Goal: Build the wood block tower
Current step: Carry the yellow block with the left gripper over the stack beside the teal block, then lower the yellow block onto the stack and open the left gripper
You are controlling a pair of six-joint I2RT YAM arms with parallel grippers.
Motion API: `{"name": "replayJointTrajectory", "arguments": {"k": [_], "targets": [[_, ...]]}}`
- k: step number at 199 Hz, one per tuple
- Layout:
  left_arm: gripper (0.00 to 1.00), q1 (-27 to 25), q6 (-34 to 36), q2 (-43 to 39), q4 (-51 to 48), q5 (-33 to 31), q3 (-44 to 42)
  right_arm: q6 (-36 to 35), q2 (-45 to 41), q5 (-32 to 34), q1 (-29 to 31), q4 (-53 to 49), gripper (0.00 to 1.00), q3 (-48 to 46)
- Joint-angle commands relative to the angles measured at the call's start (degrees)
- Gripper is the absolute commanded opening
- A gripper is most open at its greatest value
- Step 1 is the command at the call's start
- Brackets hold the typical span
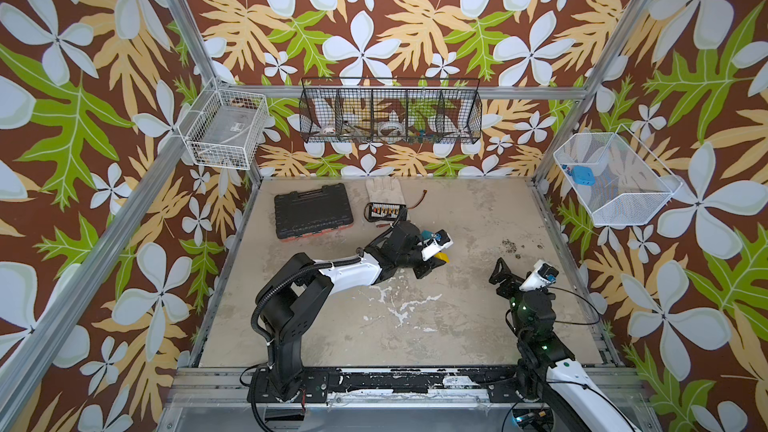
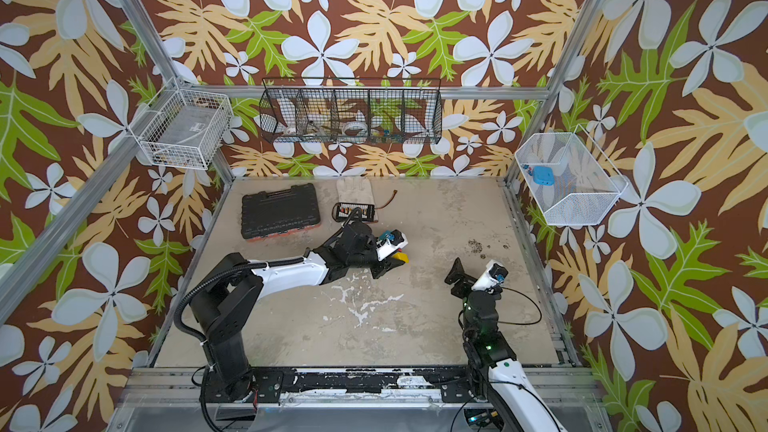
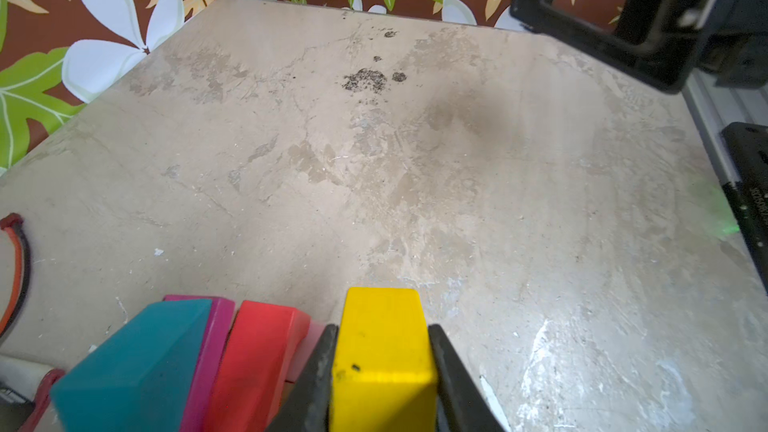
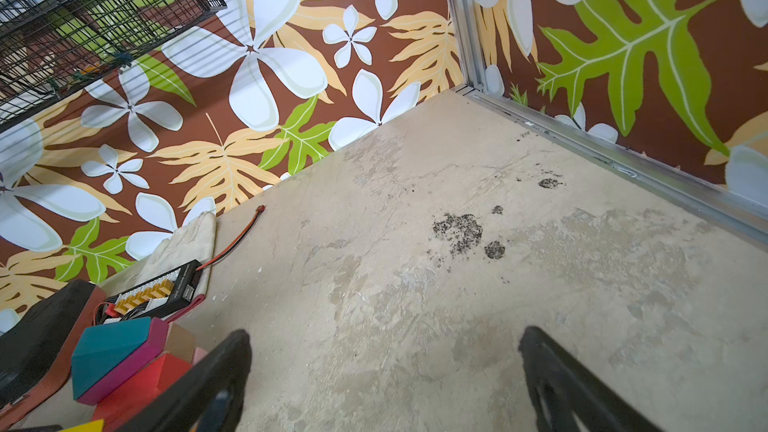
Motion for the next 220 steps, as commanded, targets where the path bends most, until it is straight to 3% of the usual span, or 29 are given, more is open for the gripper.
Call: {"name": "replayJointTrajectory", "arguments": {"k": [1, 220], "targets": [[0.22, 0.5, 1.2, 0.4, -0.3, 0.9, 0.6, -0.4, 0.1, -0.2, 0.1, 1.9, 1.00, 0.4], [0.24, 3.9, 0.8, 5.2, -1.0, 0.8, 4.6, -0.5, 0.6, -0.3, 0.1, 2.0, 1.00, 0.5]]}}
